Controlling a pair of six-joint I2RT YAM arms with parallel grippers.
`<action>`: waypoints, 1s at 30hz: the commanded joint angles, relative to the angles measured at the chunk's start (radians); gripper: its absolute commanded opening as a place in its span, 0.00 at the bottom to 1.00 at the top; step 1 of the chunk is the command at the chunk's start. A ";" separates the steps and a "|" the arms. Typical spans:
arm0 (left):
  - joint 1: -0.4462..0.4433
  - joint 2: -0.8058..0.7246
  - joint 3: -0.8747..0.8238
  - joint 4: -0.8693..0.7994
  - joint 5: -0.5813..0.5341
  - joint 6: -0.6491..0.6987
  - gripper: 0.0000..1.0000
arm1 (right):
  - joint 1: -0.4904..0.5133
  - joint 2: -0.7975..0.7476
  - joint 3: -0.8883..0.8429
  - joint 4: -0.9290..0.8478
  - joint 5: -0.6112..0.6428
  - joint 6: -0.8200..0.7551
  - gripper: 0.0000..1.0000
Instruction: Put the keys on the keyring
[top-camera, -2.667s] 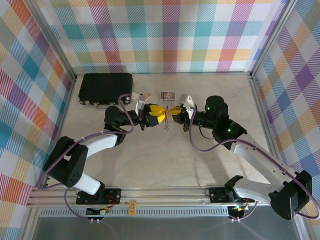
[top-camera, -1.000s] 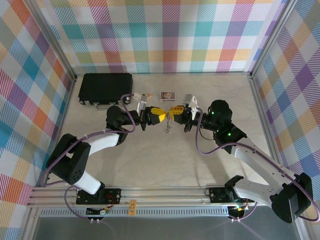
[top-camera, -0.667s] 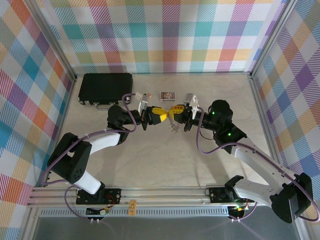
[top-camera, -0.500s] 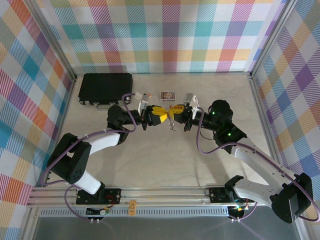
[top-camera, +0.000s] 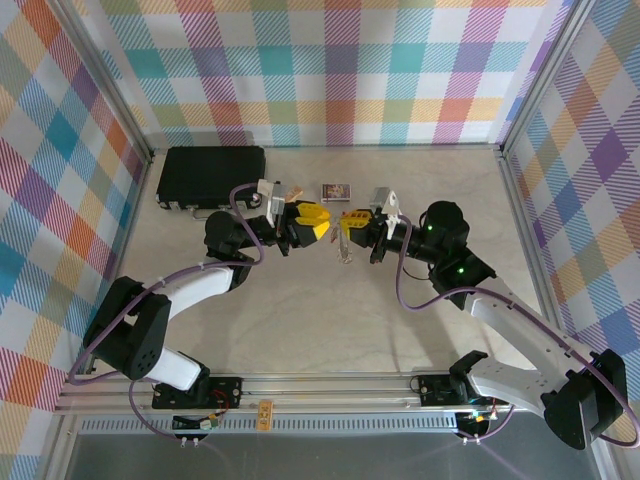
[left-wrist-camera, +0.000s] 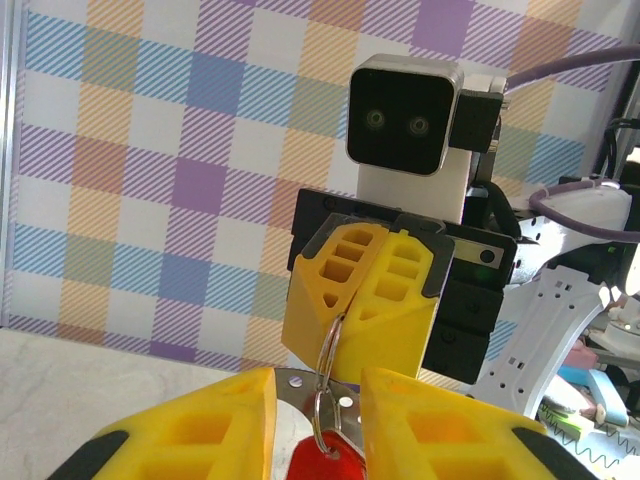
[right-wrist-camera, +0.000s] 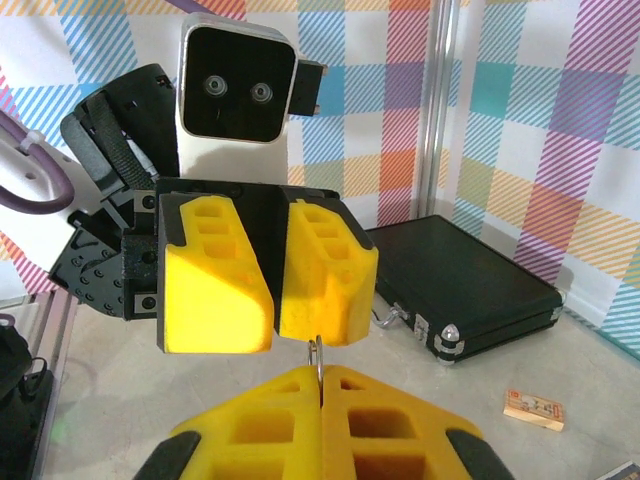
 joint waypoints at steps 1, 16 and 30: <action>-0.009 -0.005 0.016 0.029 -0.003 0.025 0.30 | -0.006 -0.007 0.000 0.051 -0.046 0.016 0.00; -0.030 0.003 0.025 0.028 0.054 0.019 0.28 | -0.006 0.035 0.024 0.079 -0.105 0.064 0.00; -0.043 0.012 0.032 0.028 0.081 0.013 0.00 | -0.006 0.037 0.027 0.065 -0.107 0.068 0.00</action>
